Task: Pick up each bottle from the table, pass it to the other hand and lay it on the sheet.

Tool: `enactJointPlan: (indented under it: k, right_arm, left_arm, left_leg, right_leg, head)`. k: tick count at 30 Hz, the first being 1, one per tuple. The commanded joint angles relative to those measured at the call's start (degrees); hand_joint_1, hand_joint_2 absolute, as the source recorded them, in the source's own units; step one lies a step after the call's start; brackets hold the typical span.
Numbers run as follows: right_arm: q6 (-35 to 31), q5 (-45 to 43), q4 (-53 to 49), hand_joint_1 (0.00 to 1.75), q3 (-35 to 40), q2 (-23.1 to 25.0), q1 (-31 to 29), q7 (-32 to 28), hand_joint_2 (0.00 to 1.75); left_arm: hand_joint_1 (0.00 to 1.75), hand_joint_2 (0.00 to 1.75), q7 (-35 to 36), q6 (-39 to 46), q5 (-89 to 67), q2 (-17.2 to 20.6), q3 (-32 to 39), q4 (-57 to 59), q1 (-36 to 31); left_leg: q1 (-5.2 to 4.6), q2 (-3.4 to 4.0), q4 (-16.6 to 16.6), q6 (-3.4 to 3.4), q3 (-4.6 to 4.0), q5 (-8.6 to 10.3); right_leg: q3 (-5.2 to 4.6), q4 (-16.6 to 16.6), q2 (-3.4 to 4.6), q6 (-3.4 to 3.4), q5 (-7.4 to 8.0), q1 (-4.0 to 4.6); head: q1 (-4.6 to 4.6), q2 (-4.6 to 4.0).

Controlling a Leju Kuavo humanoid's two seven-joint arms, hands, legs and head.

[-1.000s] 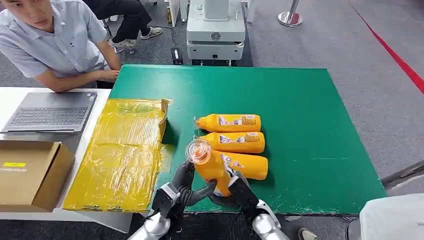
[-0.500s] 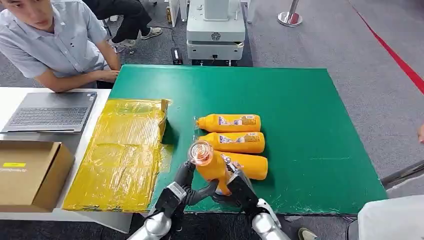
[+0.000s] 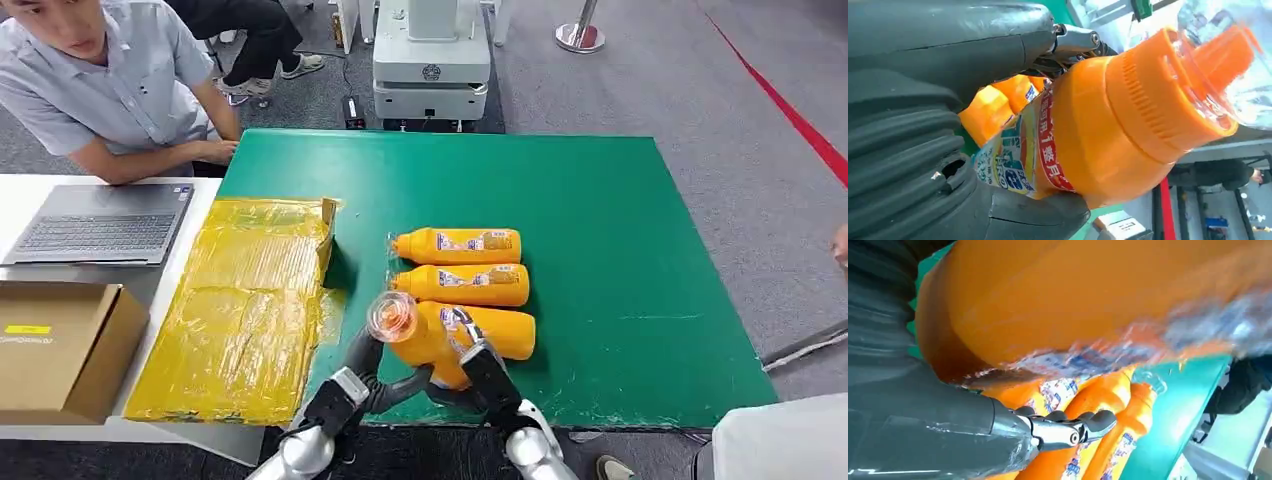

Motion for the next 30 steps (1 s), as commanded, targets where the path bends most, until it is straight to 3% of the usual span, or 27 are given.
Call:
enactJointPlan:
  k: [1,5,8,9,17,19,22,26,30]
  right_arm:
    - [-0.4,-0.8,-5.0,0.00,-3.6,-0.1,0.1,-0.5,1.75]
    - [-0.4,-0.8,-4.9,0.00,-3.6,0.1,0.1,-0.5,1.75]
    - [-0.7,-0.3,-6.7,0.00,-4.4,0.1,1.4,-0.5,1.75]
    - [-0.6,-0.2,-7.4,0.00,-4.5,0.1,2.0,-0.5,0.00]
    - [0.2,0.9,-8.7,0.00,-4.9,0.7,3.8,-0.6,0.00]
    - [0.5,1.0,-8.4,0.00,-5.2,1.0,3.8,-0.7,0.00]
    - [0.8,1.1,-8.2,0.00,-5.3,1.3,4.0,-0.7,0.00]
    - [0.8,1.1,-8.2,0.00,-5.3,1.3,4.0,-0.7,0.00]
    - [1.2,1.3,-8.2,0.00,-5.6,1.6,4.1,-0.6,0.00]
  left_arm:
    - [1.75,1.75,2.6,6.5,-10.3,2.9,4.0,-6.1,0.1]
    - [1.75,1.75,2.6,6.4,-10.3,2.5,4.0,-5.9,0.2]
    - [1.75,1.75,2.6,11.2,-14.6,3.8,7.3,-10.4,0.7]
    - [1.75,1.75,2.7,11.5,-15.3,4.4,8.2,-12.5,1.0]
    - [1.75,1.75,13.6,24.2,-47.3,7.3,12.4,-14.3,2.9]
    - [1.75,1.75,19.9,26.7,-59.3,7.5,13.9,-12.2,2.5]
    - [1.75,1.75,24.9,26.9,-69.7,7.3,16.4,-11.5,2.1]
    - [1.75,1.75,24.9,26.9,-69.7,7.3,16.4,-11.5,2.1]
    - [1.75,1.75,34.4,24.7,-83.9,7.6,17.6,-9.0,0.4]
  left_leg:
    - [0.00,0.00,0.0,0.00,0.00,0.00]
    - [0.00,0.00,0.0,0.00,0.00,0.00]
    - [0.00,0.00,0.0,0.00,0.00,0.00]
    - [0.00,0.00,0.0,0.00,0.00,0.00]
    - [0.00,0.00,0.0,0.00,0.00,0.00]
    - [0.00,0.00,0.0,0.00,0.00,0.00]
    - [0.00,0.00,0.0,0.00,0.00,0.00]
    - [0.00,0.00,0.0,0.00,0.00,0.00]
    - [0.00,0.00,0.0,0.00,0.00,0.00]
  right_leg:
    - [0.00,0.0,0.00,0.00,0.00,0.00]
    - [0.00,0.0,0.00,0.00,0.00,0.00]
    - [0.00,0.0,0.00,0.00,0.00,0.00]
    - [0.00,0.0,0.00,0.00,0.00,0.00]
    - [0.00,0.0,0.00,0.00,0.00,0.00]
    - [0.00,0.0,0.00,0.00,0.00,0.00]
    - [0.00,0.0,0.00,0.00,0.00,0.00]
    - [0.00,0.0,0.00,0.00,0.00,0.00]
    - [0.00,0.0,0.00,0.00,0.00,0.00]
  head:
    - [0.04,0.00]
    - [-0.02,0.00]
    - [0.07,0.00]
    - [0.13,0.00]
    - [0.13,0.00]
    - [0.09,0.00]
    - [-0.02,0.00]
    - [0.09,0.00]
    - [-0.02,0.00]
